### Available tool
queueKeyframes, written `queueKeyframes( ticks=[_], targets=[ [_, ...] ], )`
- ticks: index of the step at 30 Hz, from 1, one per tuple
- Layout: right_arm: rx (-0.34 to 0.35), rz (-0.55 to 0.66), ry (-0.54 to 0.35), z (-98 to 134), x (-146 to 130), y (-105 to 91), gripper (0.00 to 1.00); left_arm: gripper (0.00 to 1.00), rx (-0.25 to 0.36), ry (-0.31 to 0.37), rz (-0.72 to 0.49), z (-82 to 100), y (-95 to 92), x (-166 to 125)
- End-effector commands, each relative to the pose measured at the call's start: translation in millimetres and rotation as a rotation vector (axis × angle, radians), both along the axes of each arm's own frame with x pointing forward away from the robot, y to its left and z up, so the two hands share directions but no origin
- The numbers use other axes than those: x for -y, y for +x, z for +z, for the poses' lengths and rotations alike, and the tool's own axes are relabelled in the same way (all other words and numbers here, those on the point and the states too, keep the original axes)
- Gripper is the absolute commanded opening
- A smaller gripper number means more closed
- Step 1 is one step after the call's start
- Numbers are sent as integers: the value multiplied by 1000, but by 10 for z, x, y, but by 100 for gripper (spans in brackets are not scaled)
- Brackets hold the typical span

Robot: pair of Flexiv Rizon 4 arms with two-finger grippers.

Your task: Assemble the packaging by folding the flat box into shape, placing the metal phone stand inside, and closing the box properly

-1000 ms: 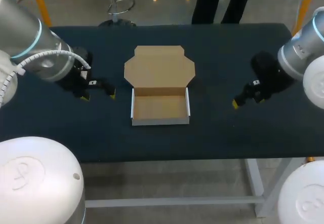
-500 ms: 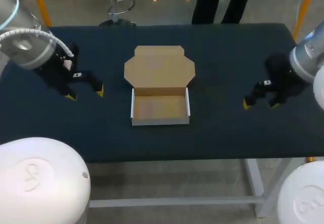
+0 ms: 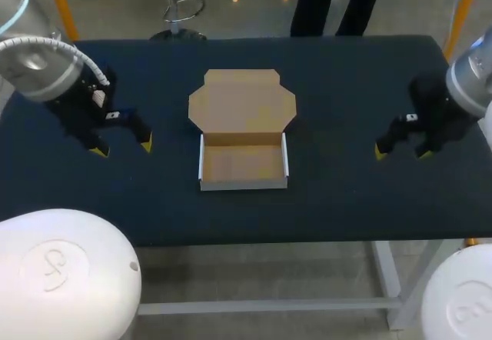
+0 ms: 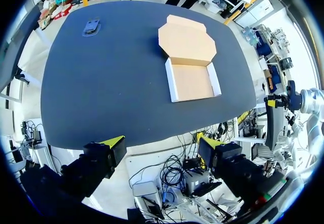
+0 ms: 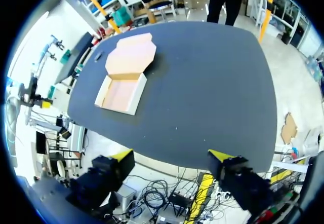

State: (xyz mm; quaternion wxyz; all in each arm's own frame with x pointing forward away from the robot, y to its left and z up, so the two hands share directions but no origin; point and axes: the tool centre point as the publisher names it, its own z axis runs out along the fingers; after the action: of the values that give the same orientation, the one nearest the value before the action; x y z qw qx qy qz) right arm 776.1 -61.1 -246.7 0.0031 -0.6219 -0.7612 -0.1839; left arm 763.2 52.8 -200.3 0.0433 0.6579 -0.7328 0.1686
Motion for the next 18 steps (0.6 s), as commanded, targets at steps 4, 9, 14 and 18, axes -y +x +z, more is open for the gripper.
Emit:
queueKeyframes(
  ticks=[4,9,14,18],
  targets=[
    [-36,-10,-6,136,6,-3,100,100,1,36,15,61,-85,11],
    [-49,-22,-17,147,3,-4,100,100,-2,57,24,54,-106,-7],
    [-70,-34,-34,173,5,-2,100,100,2,86,52,60,-128,-46],
    [-74,-46,-47,199,5,-20,100,100,8,90,60,92,-144,-75]
  ],
)
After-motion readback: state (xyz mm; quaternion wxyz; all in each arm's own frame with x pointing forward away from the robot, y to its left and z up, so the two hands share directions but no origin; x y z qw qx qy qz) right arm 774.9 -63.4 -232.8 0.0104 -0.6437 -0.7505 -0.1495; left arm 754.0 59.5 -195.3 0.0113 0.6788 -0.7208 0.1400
